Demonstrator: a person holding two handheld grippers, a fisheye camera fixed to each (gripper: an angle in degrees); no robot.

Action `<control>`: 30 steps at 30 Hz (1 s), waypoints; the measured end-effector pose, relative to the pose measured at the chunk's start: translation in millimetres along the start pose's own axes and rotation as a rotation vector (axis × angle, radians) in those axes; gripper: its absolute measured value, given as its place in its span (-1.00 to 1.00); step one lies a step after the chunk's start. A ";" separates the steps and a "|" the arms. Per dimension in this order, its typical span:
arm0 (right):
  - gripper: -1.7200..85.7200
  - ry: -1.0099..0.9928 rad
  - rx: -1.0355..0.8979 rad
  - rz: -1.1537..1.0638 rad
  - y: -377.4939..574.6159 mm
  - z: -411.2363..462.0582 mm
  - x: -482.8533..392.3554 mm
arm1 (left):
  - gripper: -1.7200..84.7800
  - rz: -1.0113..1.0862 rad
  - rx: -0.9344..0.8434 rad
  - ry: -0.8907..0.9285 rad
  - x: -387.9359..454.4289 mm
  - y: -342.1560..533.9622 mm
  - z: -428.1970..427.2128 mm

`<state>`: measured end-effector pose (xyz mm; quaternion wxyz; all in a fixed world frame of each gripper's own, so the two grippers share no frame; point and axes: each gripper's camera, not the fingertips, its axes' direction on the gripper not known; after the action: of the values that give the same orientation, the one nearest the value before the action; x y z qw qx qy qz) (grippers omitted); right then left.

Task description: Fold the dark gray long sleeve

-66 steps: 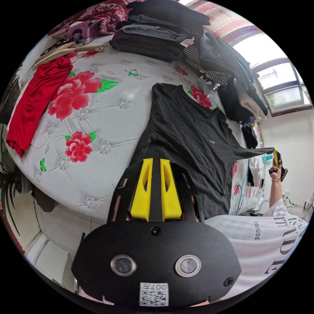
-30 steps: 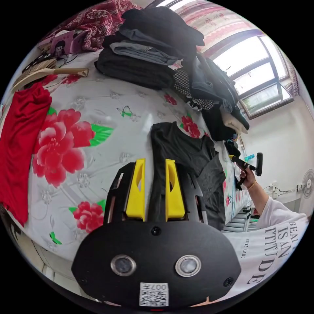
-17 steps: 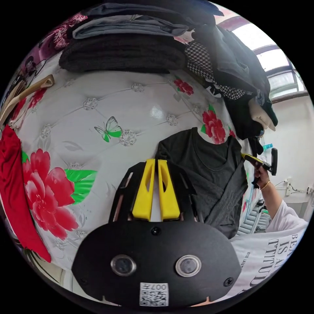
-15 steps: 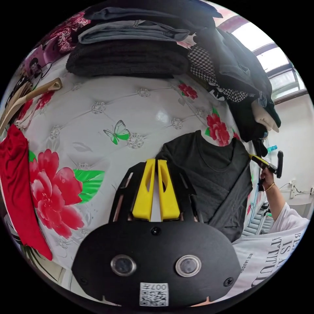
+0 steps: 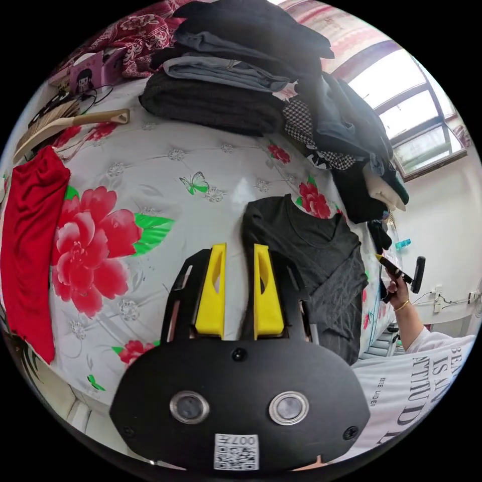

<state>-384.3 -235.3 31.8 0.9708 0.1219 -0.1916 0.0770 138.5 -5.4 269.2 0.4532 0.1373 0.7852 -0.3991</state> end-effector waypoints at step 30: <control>-0.78 -0.141 -0.380 0.093 268.4 -47.3 77.0 | -0.68 -0.079 -0.248 -0.080 -20.6 274.2 -30.4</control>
<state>-349.9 42.4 75.1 0.9559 -0.0670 -0.2758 0.0754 289.9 196.9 156.7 0.4814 0.0332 0.8147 -0.3217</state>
